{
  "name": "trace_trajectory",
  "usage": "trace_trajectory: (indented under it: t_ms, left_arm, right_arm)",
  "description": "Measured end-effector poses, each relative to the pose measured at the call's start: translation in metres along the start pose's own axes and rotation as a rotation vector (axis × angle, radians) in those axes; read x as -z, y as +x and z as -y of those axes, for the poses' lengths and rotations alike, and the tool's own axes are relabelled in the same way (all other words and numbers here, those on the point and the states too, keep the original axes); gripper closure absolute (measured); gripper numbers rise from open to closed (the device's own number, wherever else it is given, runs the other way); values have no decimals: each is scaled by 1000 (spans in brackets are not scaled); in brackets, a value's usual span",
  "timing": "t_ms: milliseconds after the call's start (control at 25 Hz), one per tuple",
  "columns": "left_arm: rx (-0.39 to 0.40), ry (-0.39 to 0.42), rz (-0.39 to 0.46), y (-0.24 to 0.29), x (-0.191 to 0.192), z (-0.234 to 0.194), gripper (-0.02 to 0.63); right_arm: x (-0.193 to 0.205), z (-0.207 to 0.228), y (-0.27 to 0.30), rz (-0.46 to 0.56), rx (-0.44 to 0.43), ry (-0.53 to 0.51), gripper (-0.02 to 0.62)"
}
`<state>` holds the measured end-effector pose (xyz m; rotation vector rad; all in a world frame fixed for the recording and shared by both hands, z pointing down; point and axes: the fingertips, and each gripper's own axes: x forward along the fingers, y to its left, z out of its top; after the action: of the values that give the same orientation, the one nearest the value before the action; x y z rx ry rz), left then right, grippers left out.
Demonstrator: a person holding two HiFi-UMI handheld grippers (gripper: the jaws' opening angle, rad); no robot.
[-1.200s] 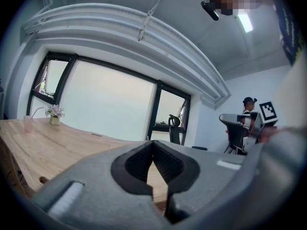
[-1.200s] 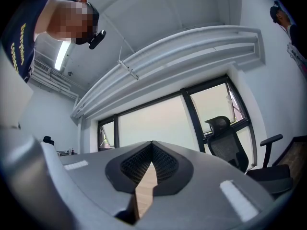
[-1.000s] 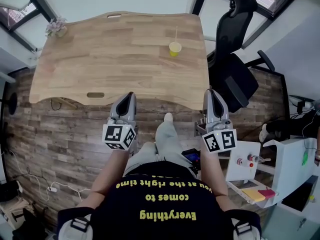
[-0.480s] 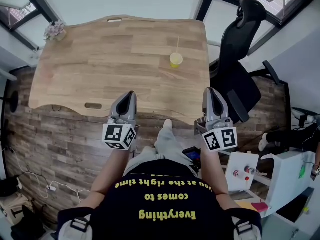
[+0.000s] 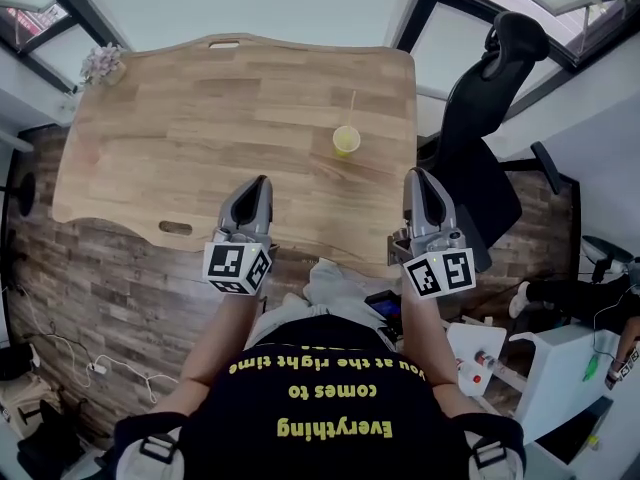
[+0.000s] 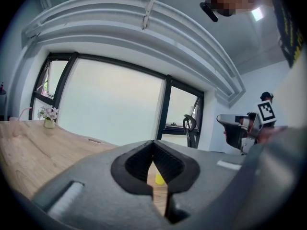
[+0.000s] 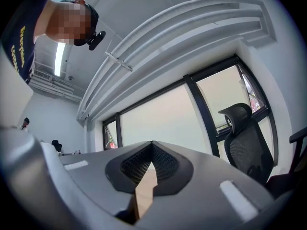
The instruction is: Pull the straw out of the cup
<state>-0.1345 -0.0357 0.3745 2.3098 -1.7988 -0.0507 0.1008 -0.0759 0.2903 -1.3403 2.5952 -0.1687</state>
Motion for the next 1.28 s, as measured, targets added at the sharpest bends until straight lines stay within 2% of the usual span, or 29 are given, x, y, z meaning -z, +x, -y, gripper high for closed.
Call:
trace_trajectory:
  t_ms: [320,520,760,1280]
  left_arm:
    - [-36,1,-2,44,-2,-1,606]
    - [-54,4,7,59,-5,2,606]
    - [-57,6,-9,66,-2,2,606]
    - [27,8,-40,95,-4,-3,606]
  right_arm:
    - [2,35,35,-10,-39,20,589]
    - [3,44,46,-10,-68,31,589]
    - [2,51,51,-6,-62,43,589]
    - [7,59,60,-23,11,49,588]
